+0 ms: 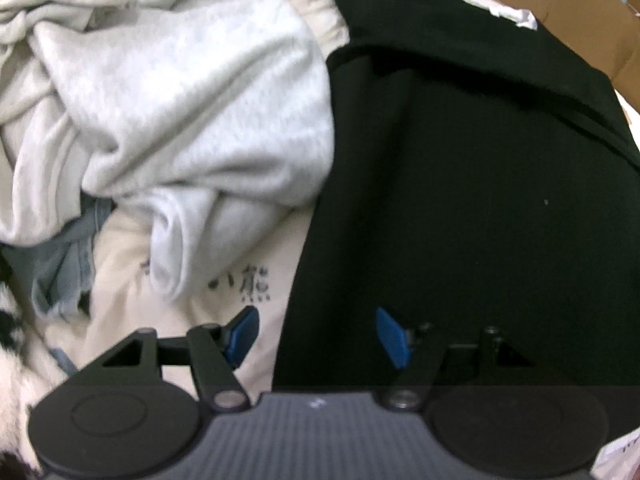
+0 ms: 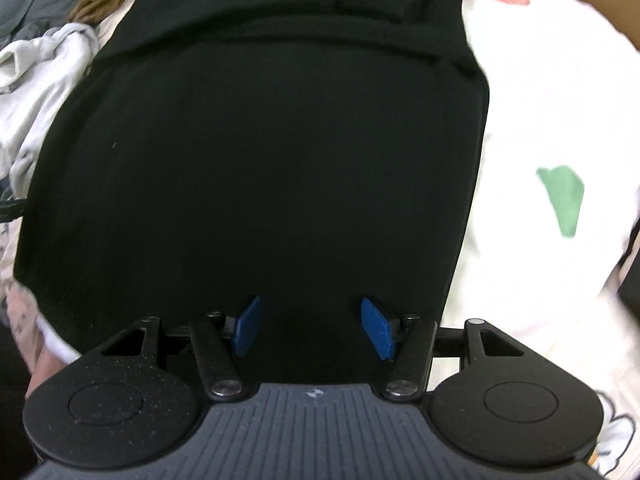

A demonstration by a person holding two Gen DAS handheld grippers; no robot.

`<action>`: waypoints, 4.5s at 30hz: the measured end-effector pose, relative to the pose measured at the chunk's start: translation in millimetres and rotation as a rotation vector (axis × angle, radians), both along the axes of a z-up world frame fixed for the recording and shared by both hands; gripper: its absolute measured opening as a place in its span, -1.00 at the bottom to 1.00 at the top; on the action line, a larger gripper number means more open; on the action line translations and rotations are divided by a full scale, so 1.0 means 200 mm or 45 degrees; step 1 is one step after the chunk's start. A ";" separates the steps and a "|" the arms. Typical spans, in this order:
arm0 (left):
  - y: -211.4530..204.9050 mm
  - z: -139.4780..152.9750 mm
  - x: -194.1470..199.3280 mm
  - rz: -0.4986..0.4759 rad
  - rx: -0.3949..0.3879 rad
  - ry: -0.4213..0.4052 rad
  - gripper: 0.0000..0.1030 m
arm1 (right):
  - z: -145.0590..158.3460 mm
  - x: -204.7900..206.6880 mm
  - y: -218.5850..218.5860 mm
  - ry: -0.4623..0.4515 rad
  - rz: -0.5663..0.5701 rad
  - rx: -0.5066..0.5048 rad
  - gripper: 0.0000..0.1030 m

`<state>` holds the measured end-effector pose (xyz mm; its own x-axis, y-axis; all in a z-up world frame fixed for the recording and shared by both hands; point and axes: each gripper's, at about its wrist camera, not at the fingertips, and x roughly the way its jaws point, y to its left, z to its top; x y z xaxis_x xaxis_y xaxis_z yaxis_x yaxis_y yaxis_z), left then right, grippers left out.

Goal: Fold clothes
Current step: 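Move both tools to the black garment's hem and close on it, then lift the hem with both tools and fold it toward the collar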

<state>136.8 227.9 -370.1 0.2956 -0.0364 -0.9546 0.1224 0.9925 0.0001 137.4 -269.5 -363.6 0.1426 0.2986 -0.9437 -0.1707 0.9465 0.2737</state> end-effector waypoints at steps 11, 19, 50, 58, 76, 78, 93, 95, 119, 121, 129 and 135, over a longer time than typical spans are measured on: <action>0.04 -0.05 -0.04 0.026 0.003 0.041 0.31 | -0.02 -0.15 -0.16 0.064 0.084 0.071 0.17; 0.08 -0.06 -0.06 0.012 0.029 0.063 0.30 | -0.06 -0.18 -0.25 0.109 0.004 0.123 -0.12; 0.32 -0.05 -0.13 -0.005 -0.200 0.179 -0.42 | -0.34 -0.18 -0.39 0.326 -0.093 0.407 -0.67; 0.36 -0.02 -0.12 -0.033 -0.238 0.149 -0.89 | -0.33 -0.30 -0.39 0.340 -0.083 0.583 -0.77; 0.44 -0.01 -0.13 0.009 -0.378 0.218 -0.89 | -0.52 -0.35 -0.37 0.421 -0.019 0.609 -0.87; 0.45 0.03 -0.13 0.019 -0.396 0.214 -0.92 | -0.49 -0.34 -0.40 0.406 -0.052 0.631 -0.89; 0.47 0.67 -0.12 0.001 -0.566 0.069 -0.94 | 0.15 -0.21 -0.50 0.134 -0.091 0.656 -0.93; 0.44 0.72 -0.14 -0.004 -0.585 0.050 -0.94 | 0.26 -0.19 -0.53 0.085 -0.094 0.649 -0.93; 0.25 0.85 -0.66 0.095 -0.728 0.045 -0.94 | 0.74 -0.45 -0.86 -0.090 -0.291 0.583 -0.94; 0.25 0.84 -0.71 0.110 -0.737 0.055 -0.94 | 0.73 -0.51 -0.86 -0.080 -0.306 0.585 -0.94; 0.26 0.81 -0.70 0.179 -0.793 0.050 -0.94 | 0.72 -0.58 -0.88 -0.073 -0.359 0.611 -0.94; 0.25 0.81 -0.51 0.174 -0.820 0.019 -0.94 | 0.72 -0.40 -0.86 -0.097 -0.350 0.618 -0.94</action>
<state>34.6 278.4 -207.9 0.3252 -0.5650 -0.7583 -0.0091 0.8000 -0.6000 58.0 -441.6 -219.1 0.3389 0.6381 -0.6914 0.0282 0.7277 0.6854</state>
